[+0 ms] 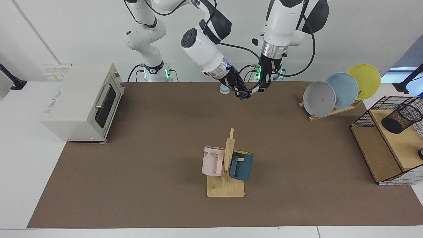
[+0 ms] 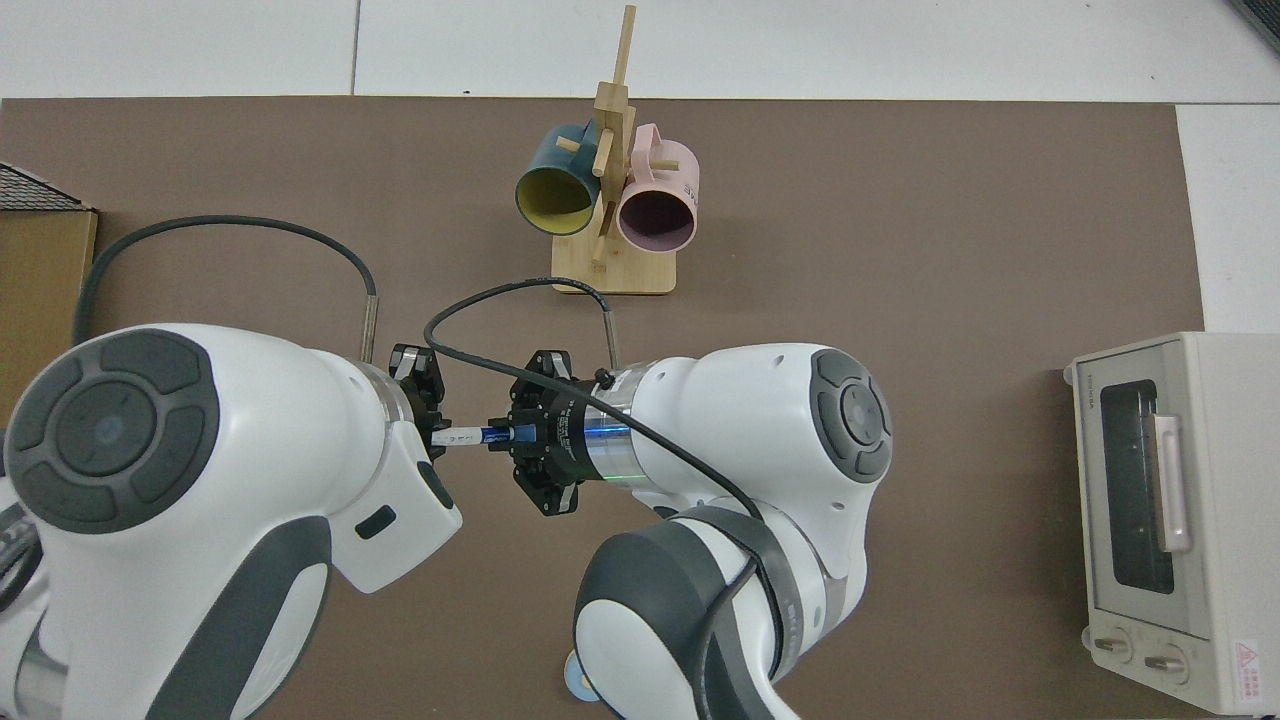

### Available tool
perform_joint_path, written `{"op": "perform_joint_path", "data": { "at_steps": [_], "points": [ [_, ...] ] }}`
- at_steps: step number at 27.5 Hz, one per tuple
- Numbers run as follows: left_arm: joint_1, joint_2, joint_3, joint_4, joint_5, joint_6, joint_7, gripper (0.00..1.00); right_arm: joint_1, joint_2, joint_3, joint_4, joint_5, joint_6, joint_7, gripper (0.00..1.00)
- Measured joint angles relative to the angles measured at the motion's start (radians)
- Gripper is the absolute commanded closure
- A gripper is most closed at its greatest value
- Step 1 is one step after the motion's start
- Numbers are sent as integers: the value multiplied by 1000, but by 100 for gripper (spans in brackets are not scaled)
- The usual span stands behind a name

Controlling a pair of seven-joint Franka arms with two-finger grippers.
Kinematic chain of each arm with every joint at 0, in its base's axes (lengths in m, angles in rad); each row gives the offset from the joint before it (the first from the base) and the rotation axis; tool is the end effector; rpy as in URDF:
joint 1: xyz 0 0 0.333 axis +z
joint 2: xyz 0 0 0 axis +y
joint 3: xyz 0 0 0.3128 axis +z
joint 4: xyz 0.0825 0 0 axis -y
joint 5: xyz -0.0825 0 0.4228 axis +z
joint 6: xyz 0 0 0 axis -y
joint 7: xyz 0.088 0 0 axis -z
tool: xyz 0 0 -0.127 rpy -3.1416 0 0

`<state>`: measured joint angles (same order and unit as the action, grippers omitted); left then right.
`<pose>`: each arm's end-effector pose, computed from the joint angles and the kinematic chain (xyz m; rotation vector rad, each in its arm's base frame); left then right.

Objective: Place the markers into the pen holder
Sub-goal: 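Close the left gripper on the marker's capped end beside the right gripper, then open the right gripper and withdraw while the left gripper carries the marker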

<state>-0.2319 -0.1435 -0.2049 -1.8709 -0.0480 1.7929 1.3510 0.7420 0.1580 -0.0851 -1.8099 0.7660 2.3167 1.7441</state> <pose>0.5070 -0.2478 0.5472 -1.9721 2.4286 -0.1004 0.5245 0.4369 0.4609 -1.8390 1.7449 0.6185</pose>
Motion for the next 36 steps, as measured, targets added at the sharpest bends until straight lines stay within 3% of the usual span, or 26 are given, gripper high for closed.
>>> {"op": "perform_joint_path", "data": {
  "at_steps": [4,5,6,7,13,20,30,36],
  "points": [
    [0,-1,1,1,1,1,-1,100,0,0,0,1,0,1,3,100],
    [0,-1,1,1,1,1,-1,100,0,0,0,1,0,2,3,96],
    [0,-1,2,1,1,1,-1,100,0,0,1,1,0,2,3,61],
    [0,-1,2,1,1,1,-1,100,0,1,1,2,0,3,3,1],
    [1,-1,12,1,4,1,1,100,2,1,2,-1,-16,2,-10,0],
    [2,0,58,0,27,-21,1,100,2,1,0,-9,-113,-28,-73,0],
    [4,1,172,-5,68,-55,-3,100,-15,-11,-11,-22,-444,-178,-380,0],
    [5,6,268,-7,82,-55,-55,100,-118,-38,-20,-26,-584,-321,-723,0]
  ]
}}
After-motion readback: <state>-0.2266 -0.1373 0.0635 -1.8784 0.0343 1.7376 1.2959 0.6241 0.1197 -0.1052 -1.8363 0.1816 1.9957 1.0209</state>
